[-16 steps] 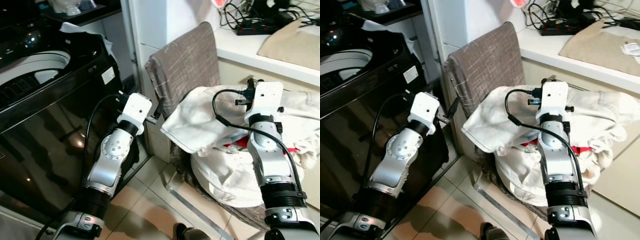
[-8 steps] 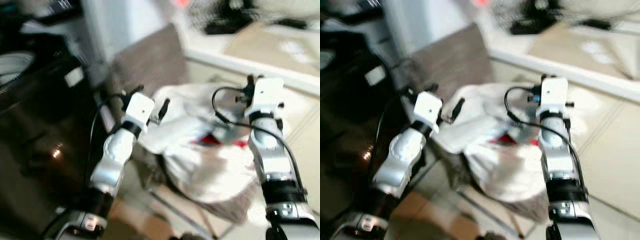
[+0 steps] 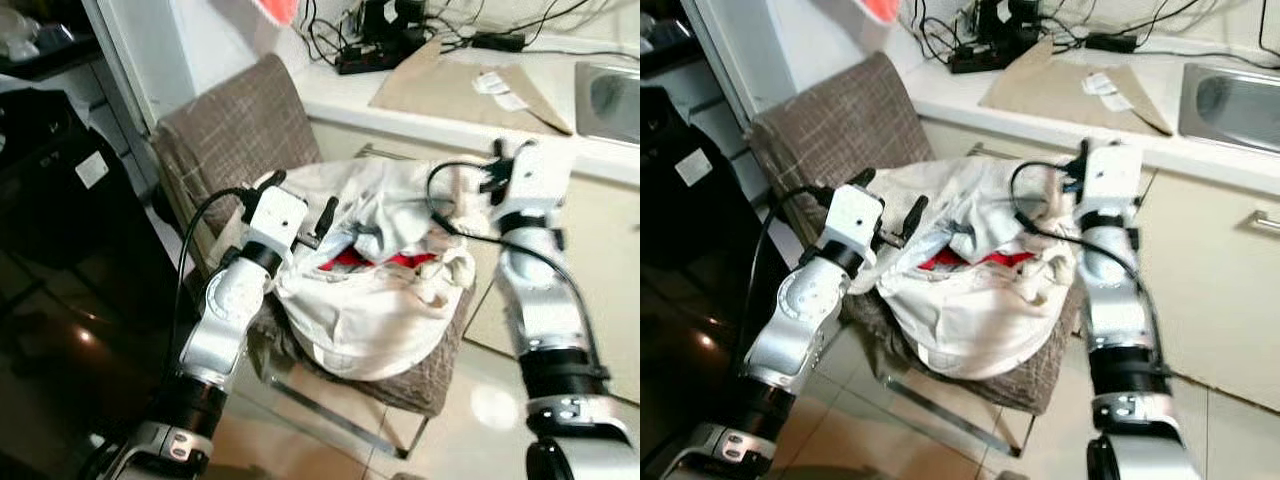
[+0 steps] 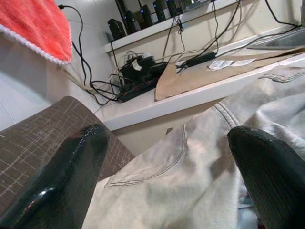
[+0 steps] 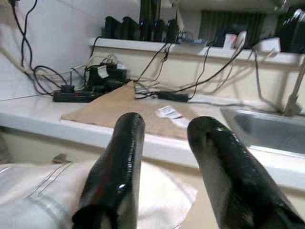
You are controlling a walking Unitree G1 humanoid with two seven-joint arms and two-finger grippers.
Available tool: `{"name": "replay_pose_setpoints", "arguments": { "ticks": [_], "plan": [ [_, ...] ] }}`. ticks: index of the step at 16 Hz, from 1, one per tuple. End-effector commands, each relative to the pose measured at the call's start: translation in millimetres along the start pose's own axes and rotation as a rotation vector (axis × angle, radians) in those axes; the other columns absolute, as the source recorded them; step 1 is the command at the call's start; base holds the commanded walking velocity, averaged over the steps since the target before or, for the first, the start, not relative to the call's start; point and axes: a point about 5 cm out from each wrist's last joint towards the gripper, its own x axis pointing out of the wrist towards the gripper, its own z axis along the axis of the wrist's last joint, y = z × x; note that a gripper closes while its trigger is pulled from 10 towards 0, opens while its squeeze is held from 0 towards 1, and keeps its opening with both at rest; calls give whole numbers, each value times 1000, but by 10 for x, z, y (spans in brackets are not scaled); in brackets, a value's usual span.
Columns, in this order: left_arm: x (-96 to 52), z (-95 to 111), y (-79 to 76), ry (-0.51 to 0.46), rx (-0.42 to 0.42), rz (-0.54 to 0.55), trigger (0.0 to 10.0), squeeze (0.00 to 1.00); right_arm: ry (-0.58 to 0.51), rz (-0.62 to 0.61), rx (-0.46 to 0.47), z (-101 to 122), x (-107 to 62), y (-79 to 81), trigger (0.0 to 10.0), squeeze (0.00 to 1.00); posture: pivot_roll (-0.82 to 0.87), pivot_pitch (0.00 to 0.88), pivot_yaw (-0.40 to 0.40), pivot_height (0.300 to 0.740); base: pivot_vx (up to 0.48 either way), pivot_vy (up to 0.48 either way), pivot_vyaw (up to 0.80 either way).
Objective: Clothes washing
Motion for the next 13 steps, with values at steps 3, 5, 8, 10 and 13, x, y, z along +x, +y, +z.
{"name": "replay_pose_setpoints", "arguments": {
  "ticks": [3, 5, 8, 10, 13],
  "plan": [
    [-22, -11, 24, 3, 12, 1, 10000, 0, 49, -30, 121, -33, 42, -56, 10000, 1000, -120, 0, 52, 740, 0, 0, 0],
    [-19, -4, 34, 2, 19, -2, 10000, 0, 44, -43, 152, 40, 151, -122, 10000, 1000, -116, 0, 51, 740, 0, 0, 0],
    [-17, -3, 39, 0, 24, -3, 10000, 0, 47, -52, 227, 121, 264, -186, 10000, 1000, -112, 0, 48, 740, 0, 0, 0],
    [-13, -1, 33, -2, 26, -4, 10000, 0, 73, -59, 277, 114, 323, -217, 10000, 1000, -112, 0, 48, 740, 0, 0, 0],
    [-10, 7, 18, -4, 23, -2, 10000, 0, 155, -64, 409, 63, 443, -229, 10000, 1000, -105, 0, 40, 740, 0, 0, 0]
  ]
}}
